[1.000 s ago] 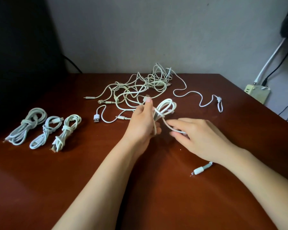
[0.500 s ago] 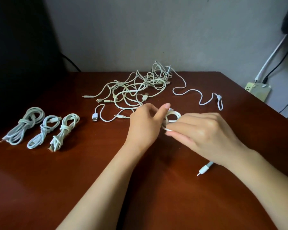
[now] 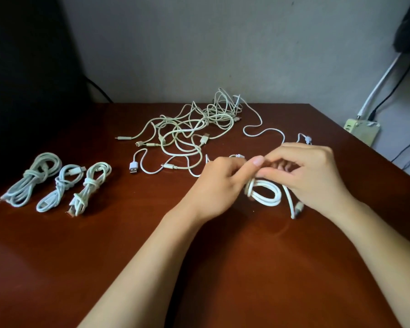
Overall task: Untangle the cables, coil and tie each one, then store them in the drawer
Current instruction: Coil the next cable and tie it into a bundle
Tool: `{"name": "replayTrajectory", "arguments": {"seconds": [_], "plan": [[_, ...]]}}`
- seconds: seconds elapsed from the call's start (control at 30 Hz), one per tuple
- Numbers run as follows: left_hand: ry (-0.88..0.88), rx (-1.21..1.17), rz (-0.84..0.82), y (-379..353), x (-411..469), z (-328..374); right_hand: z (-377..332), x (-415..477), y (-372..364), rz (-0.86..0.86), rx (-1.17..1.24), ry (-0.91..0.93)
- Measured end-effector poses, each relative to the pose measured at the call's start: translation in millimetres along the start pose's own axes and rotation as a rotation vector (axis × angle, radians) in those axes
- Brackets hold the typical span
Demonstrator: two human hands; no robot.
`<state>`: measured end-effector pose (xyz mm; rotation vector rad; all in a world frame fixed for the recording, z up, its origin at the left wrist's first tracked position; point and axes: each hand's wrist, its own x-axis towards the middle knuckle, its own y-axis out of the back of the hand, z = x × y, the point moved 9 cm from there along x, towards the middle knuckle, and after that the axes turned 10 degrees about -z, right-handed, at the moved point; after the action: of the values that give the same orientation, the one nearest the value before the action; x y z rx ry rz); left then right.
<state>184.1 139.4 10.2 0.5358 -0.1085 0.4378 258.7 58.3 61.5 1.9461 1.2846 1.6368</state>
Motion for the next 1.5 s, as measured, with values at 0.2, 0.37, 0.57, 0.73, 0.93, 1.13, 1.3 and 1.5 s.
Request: {"name": "replayTrajectory", "arguments": {"seconds": [0.2,0.37,0.57,0.73,0.93,1.13,1.3,1.5], "plan": [[0.054,-0.22,-0.13,-7,-2,-4,27,0,-15,-0.123,0.455,-0.31],[0.07,-0.389,-0.072,-1,-2,-3,38,-2,-26,-0.194,0.583,-0.429],[0.162,-0.78,0.15,17,-5,-12,44,-10,-45,-0.211,0.405,-0.463],[0.196,-1.116,0.32,31,-9,-29,22,-9,-54,-0.295,0.174,-0.353],[0.264,-1.037,0.451,38,-16,-44,4,-7,-47,-0.241,-0.069,-0.196],[0.304,-0.477,0.462,47,-16,-45,-24,-3,-30,-0.116,-0.329,-0.01],[0.25,-0.085,0.464,52,-15,-35,-41,-6,-25,-0.005,-0.383,0.133],[0.125,0.237,0.302,39,-10,-14,-58,-9,-31,-0.005,-0.324,0.256]]}}
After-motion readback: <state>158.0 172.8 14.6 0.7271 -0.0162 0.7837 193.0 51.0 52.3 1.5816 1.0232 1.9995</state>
